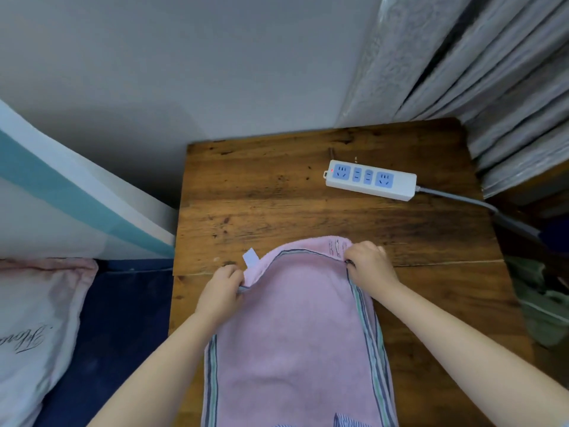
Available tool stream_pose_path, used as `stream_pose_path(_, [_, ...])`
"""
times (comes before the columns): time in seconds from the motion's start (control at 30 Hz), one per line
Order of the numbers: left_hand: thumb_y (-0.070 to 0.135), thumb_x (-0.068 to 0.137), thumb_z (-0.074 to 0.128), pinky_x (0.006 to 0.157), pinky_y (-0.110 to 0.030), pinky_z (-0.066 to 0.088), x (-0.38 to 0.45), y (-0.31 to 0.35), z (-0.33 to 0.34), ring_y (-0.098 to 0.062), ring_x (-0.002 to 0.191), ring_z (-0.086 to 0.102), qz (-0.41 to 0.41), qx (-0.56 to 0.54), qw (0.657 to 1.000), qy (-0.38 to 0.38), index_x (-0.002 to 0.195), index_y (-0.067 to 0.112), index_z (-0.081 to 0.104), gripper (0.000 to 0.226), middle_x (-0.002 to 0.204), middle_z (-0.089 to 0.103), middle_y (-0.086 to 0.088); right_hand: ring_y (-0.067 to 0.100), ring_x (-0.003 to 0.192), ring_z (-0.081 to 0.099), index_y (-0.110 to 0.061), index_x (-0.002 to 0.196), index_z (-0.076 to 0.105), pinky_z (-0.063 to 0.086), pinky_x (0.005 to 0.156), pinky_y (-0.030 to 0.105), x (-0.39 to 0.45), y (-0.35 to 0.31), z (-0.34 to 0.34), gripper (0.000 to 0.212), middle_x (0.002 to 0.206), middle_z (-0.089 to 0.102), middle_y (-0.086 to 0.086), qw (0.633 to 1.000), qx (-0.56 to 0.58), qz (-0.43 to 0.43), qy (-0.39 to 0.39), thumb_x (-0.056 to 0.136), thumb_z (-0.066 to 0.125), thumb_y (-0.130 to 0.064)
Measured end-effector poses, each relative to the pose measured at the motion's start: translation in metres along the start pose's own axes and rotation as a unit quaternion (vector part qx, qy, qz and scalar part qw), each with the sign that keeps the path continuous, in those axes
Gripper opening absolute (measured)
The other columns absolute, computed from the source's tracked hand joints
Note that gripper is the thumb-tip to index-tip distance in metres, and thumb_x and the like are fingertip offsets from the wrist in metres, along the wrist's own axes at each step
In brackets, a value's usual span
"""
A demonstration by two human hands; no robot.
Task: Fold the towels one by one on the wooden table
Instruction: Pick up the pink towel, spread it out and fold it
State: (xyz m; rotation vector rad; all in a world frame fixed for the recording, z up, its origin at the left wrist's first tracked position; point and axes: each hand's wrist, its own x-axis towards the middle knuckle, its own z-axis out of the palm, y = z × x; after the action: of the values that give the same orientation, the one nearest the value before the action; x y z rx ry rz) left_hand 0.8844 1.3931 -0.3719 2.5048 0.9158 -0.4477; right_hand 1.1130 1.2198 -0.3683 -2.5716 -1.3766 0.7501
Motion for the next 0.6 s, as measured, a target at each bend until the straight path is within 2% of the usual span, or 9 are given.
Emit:
stream_pose_path(0.07, [-0.003, 0.042, 0.078, 0.046, -0.020, 0.040, -0.016, -0.001, 0.006, -0.028, 0.059, 0.061, 0.056, 0.037, 0.997, -0.032, 0.059, 0.007, 0.056, 0.029, 0.068, 0.061, -0.009, 0.031, 0.081, 0.060, -0.002, 0.071, 0.066, 0.048, 0.069, 0.037, -0.018, 0.003, 0.005, 0.009, 0.077, 0.065, 0.013, 0.996, -0.008, -0.084, 0.005, 0.074, 0.061, 0.006])
stream_pose_path(0.1, [0.002, 0.037, 0.078, 0.040, -0.019, 0.037, -0.021, -0.003, 0.010, -0.026, 0.052, 0.059, 0.063, 0.052, 0.995, -0.050, 0.055, 0.010, 0.054, 0.032, 0.063, 0.059, -0.006, 0.030, 0.065, 0.061, -0.003, 0.060, 0.063, 0.051, 0.057, 0.035, -0.028, 0.006, 0.009, 0.015, 0.064, 0.063, 0.011, 0.992, -0.010, -0.122, 0.014, 0.063, 0.070, 0.009])
stream_pose_path(0.17, [0.011, 0.041, 0.074, 0.037, -0.020, 0.037, -0.033, -0.006, 0.019, -0.025, 0.051, 0.058, 0.118, 0.092, 0.988, -0.048, 0.055, 0.014, 0.054, 0.025, 0.064, 0.059, -0.004, 0.026, 0.051, 0.058, -0.007, 0.051, 0.059, 0.050, 0.046, 0.029, -0.048, 0.011, 0.018, 0.026, 0.054, 0.057, 0.006, 0.985, -0.018, -0.172, 0.004, 0.049, 0.077, 0.011])
stream_pose_path(0.23, [0.014, 0.043, 0.080, 0.039, -0.020, 0.037, -0.043, -0.007, 0.022, -0.025, 0.053, 0.060, 0.140, 0.105, 0.982, -0.064, 0.052, 0.017, 0.058, 0.024, 0.066, 0.062, -0.002, 0.024, 0.053, 0.058, -0.008, 0.052, 0.059, 0.051, 0.052, 0.027, -0.066, 0.015, 0.023, 0.026, 0.056, 0.057, 0.005, 0.979, -0.029, -0.202, 0.001, 0.048, 0.077, 0.011])
stream_pose_path(0.33, [0.013, 0.041, 0.086, 0.043, -0.022, 0.044, -0.053, -0.008, 0.025, -0.025, 0.060, 0.064, 0.131, 0.113, 0.984, -0.049, 0.054, 0.017, 0.064, 0.026, 0.071, 0.065, -0.002, 0.023, 0.061, 0.063, -0.007, 0.060, 0.066, 0.054, 0.055, 0.027, -0.083, 0.016, 0.026, 0.021, 0.067, 0.064, 0.006, 0.981, -0.009, -0.193, 0.020, 0.052, 0.080, 0.007])
stream_pose_path(0.4, [0.013, 0.062, 0.077, 0.060, -0.031, 0.052, -0.057, -0.004, 0.024, -0.030, 0.082, 0.064, 0.090, 0.098, 0.990, -0.054, 0.078, 0.012, 0.069, 0.018, 0.091, 0.066, -0.006, 0.023, 0.065, 0.064, -0.006, 0.062, 0.067, 0.055, 0.050, 0.027, -0.088, 0.014, 0.027, 0.020, 0.075, 0.066, 0.008, 0.986, 0.006, -0.166, 0.017, 0.054, 0.082, 0.004])
stream_pose_path(0.47, [0.021, 0.082, 0.061, 0.081, -0.035, 0.050, -0.057, 0.001, 0.024, -0.027, 0.106, 0.055, 0.033, 0.097, 0.992, -0.075, 0.105, 0.011, 0.063, 0.024, 0.115, 0.057, -0.006, 0.026, 0.070, 0.065, -0.004, 0.064, 0.066, 0.053, 0.049, 0.026, -0.088, 0.009, 0.026, 0.015, 0.087, 0.065, 0.011, 0.992, 0.022, -0.128, -0.002, 0.058, 0.079, 0.002])
stream_pose_path(0.53, [0.028, 0.087, 0.056, 0.088, -0.032, 0.047, -0.055, 0.007, 0.024, -0.023, 0.113, 0.049, -0.007, 0.094, 0.992, -0.083, 0.113, 0.013, 0.058, 0.030, 0.124, 0.051, -0.005, 0.030, 0.085, 0.063, 0.000, 0.071, 0.065, 0.051, 0.060, 0.031, -0.084, 0.004, 0.021, 0.004, 0.116, 0.057, 0.014, 0.996, 0.056, -0.066, -0.028, 0.072, 0.069, -0.001])
stream_pose_path(0.6, [0.030, 0.087, 0.057, 0.090, -0.031, 0.047, -0.052, 0.010, 0.023, -0.021, 0.114, 0.048, -0.030, 0.068, 0.996, -0.059, 0.112, 0.012, 0.059, 0.031, 0.126, 0.050, -0.004, 0.026, 0.105, 0.055, -0.003, 0.074, 0.062, 0.048, 0.076, 0.030, -0.079, -0.002, 0.014, 0.008, 0.139, 0.039, 0.007, 0.997, 0.066, -0.002, -0.045, 0.080, 0.060, -0.008])
